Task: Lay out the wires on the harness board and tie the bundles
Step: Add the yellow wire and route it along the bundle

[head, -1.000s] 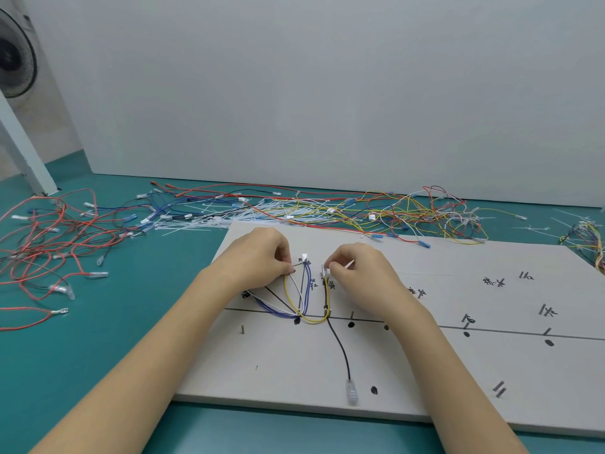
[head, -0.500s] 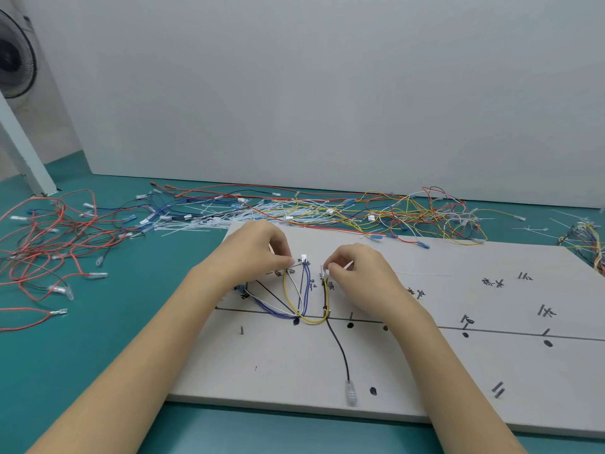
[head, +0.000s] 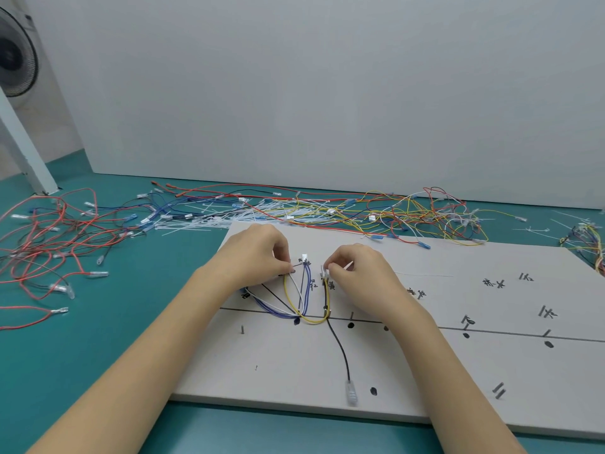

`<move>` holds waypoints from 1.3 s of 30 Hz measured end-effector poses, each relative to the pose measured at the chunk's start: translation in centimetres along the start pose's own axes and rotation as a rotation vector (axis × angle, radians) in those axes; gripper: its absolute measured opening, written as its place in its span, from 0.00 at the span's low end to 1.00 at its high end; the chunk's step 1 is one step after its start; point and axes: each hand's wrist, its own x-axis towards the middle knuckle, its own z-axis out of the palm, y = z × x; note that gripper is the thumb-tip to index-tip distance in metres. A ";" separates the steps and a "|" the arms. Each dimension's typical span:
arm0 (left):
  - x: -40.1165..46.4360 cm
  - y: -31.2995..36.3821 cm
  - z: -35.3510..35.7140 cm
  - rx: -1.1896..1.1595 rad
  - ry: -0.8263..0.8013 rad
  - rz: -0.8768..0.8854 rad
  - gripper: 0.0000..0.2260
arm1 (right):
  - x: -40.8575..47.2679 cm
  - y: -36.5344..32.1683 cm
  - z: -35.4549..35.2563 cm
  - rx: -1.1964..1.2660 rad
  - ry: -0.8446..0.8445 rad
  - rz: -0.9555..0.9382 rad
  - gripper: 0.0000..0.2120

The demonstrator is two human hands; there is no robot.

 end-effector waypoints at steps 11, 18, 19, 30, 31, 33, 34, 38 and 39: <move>0.0 -0.1 0.1 -0.012 0.009 -0.004 0.07 | 0.1 0.3 0.1 0.001 0.006 -0.006 0.09; 0.0 -0.2 0.1 -0.042 0.005 -0.008 0.05 | 0.2 0.3 0.1 0.003 0.003 -0.004 0.09; 0.0 -0.2 0.0 -0.046 0.005 -0.008 0.05 | 0.2 0.3 0.1 0.002 0.003 -0.003 0.09; 0.3 -0.7 0.4 -0.123 0.016 -0.022 0.08 | 0.1 0.2 0.1 0.004 0.011 0.002 0.09; 0.4 -0.8 0.4 -0.138 0.026 -0.029 0.10 | 0.2 0.2 0.1 0.005 0.012 0.001 0.09; 0.6 -1.0 0.6 -0.165 0.042 -0.042 0.11 | 0.2 0.2 0.1 0.006 0.017 -0.006 0.08; 0.6 -1.0 0.7 -0.173 0.044 -0.044 0.10 | 0.2 0.3 0.0 0.008 0.021 -0.009 0.08; 0.8 -1.1 0.9 -0.187 0.017 -0.029 0.08 | 0.5 1.0 -0.6 -0.004 0.063 -0.001 0.09; 0.8 -1.2 0.9 -0.183 0.009 -0.027 0.08 | 0.6 1.1 -0.8 -0.014 0.071 0.003 0.11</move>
